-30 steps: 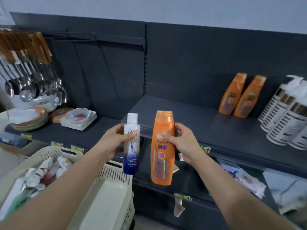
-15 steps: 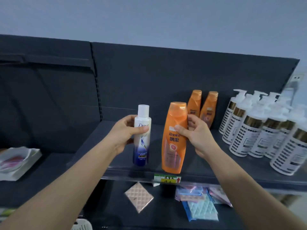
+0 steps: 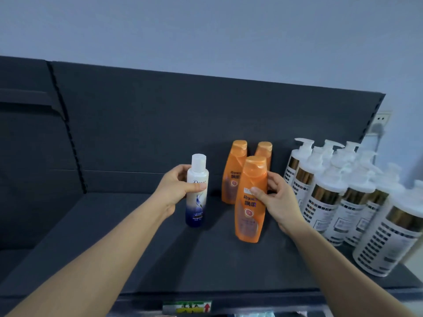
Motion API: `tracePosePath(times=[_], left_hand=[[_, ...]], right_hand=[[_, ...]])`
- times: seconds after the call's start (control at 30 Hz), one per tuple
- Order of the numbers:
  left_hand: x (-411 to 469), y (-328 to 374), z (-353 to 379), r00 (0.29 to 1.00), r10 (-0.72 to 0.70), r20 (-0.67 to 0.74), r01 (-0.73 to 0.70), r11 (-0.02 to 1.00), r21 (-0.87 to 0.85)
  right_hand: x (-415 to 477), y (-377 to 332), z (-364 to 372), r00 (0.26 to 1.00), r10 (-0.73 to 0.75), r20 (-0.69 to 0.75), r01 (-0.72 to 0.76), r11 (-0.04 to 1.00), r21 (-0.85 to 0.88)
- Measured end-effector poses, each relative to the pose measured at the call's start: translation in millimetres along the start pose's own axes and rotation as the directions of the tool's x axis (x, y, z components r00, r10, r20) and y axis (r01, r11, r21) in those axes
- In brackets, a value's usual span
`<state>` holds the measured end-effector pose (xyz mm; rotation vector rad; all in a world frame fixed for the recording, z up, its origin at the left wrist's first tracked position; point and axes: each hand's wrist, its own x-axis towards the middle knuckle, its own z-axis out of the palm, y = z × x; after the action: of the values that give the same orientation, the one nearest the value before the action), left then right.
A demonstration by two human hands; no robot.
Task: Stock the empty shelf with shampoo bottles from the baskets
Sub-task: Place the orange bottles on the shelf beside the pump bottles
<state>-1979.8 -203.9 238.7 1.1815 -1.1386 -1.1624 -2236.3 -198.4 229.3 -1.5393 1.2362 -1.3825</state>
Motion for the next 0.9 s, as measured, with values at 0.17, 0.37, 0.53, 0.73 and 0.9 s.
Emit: tracePosePath(times=[0.17,0.37,0.53,0.73,0.9], left_hand=[[27,-11,25,0.998,0.003,-0.056,-0.002,1.0,0.024],[46,-20,38,0.995,-0.014,-0.1,0.021,0.997,0.069],[66,-22,40,0.995,-0.027,-0.093,0.037,0.994,0.106],[80,-25,40,0.996,-0.027,-0.09,0.037,0.993,0.108],[92,-32,40,0.995,-0.038,-0.09,0.049,0.991,0.128]], right_hand=[[28,23,-23,0.999,0.031,0.025,-0.031,0.999,-0.009],[51,37,-29,0.997,0.061,0.049,-0.062,0.998,0.009],[62,42,-34,0.996,0.081,0.045,-0.08,0.996,-0.041],[63,48,-30,0.995,0.097,-0.009,-0.096,0.966,-0.238],[60,54,-22,0.985,0.071,-0.159,-0.133,0.896,-0.423]])
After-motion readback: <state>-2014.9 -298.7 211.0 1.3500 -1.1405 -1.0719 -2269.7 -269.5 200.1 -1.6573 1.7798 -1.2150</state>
